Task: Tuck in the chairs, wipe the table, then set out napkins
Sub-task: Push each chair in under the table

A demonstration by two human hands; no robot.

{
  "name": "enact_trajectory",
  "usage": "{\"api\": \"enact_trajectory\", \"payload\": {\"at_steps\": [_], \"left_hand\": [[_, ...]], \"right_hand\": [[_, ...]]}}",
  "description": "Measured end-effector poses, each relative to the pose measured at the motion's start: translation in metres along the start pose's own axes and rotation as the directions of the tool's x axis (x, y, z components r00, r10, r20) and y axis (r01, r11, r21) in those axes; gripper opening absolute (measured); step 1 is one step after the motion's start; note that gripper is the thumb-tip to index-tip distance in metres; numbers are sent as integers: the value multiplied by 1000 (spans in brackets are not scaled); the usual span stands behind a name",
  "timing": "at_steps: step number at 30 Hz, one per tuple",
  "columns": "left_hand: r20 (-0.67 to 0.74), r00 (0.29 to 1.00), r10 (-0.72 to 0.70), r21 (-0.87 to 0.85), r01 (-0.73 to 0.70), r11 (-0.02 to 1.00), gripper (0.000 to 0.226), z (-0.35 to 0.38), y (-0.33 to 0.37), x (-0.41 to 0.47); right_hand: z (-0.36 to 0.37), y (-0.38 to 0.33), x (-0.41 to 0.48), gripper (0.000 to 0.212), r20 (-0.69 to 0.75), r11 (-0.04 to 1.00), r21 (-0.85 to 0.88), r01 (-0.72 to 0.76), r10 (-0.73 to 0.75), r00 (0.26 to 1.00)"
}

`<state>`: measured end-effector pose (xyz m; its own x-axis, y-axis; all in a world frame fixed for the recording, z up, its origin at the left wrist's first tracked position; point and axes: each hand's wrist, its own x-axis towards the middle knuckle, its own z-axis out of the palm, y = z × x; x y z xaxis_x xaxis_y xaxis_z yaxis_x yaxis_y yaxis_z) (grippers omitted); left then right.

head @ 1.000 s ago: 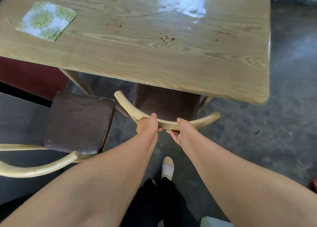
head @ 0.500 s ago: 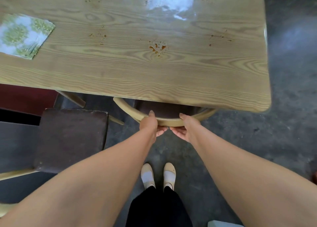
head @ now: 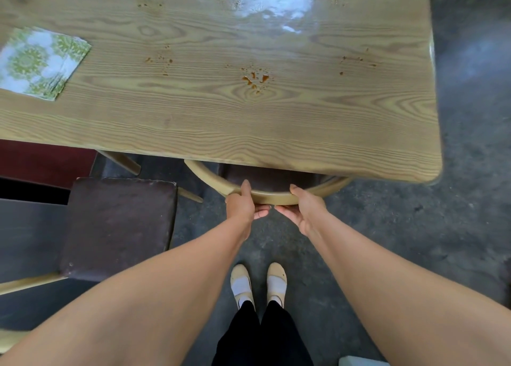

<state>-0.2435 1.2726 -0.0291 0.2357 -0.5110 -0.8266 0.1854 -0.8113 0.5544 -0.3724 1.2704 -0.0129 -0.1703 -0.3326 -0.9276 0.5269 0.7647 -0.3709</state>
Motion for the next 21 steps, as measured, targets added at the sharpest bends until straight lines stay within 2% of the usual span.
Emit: {"api": "enact_trajectory", "payload": {"at_steps": [3,7,11,15,21], "left_hand": [[19,1000,-15,102,13,995,63,-6,1,-3],[-116,993,-5,161,24,987,69,-13,11,-2],[-170,985,33,232,8,973,50,-16,18,-1],[-193,980,54,243,-6,970,44,-13,19,0],[-175,984,-18,208,55,977,56,-15,23,0]], "right_hand": [[0,-6,-4,34,9,997,-70,-35,36,999],[4,-13,-12,27,-25,990,-127,-58,55,998],[9,-14,-14,25,-59,996,-49,-73,70,996],[14,-19,-15,29,-82,995,-32,-94,91,992],[15,-26,-25,32,-102,981,-91,-172,162,981]]}}
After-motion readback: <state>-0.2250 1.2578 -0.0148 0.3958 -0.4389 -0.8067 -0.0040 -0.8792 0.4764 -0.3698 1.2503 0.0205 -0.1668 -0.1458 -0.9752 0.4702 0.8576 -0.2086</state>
